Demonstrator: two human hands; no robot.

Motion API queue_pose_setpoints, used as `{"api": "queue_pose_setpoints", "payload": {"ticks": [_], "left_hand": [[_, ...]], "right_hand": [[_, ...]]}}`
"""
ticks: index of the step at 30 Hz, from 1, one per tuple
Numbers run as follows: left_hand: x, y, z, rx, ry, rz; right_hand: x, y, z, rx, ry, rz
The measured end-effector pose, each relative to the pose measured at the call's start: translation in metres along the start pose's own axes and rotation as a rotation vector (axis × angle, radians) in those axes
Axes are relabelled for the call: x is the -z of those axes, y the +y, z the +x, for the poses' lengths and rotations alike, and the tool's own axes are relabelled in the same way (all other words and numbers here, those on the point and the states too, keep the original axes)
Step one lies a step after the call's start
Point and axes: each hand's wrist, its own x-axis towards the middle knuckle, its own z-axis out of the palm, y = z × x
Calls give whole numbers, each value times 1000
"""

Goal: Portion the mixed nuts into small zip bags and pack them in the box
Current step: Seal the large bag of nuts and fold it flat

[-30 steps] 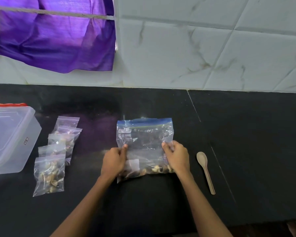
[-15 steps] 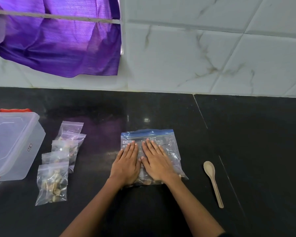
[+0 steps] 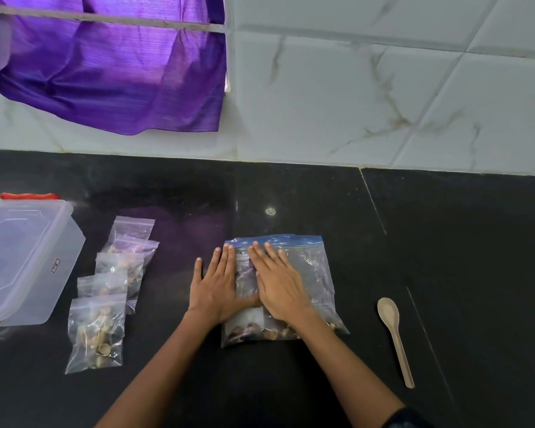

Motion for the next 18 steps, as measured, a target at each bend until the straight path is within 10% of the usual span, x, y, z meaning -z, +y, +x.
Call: {"api": "queue_pose_setpoints", "payload": {"ticks": [18], "left_hand": [[33,13,13,46,-59,470]], "right_hand": [[12,-32,30,-133,0,-203]]}}
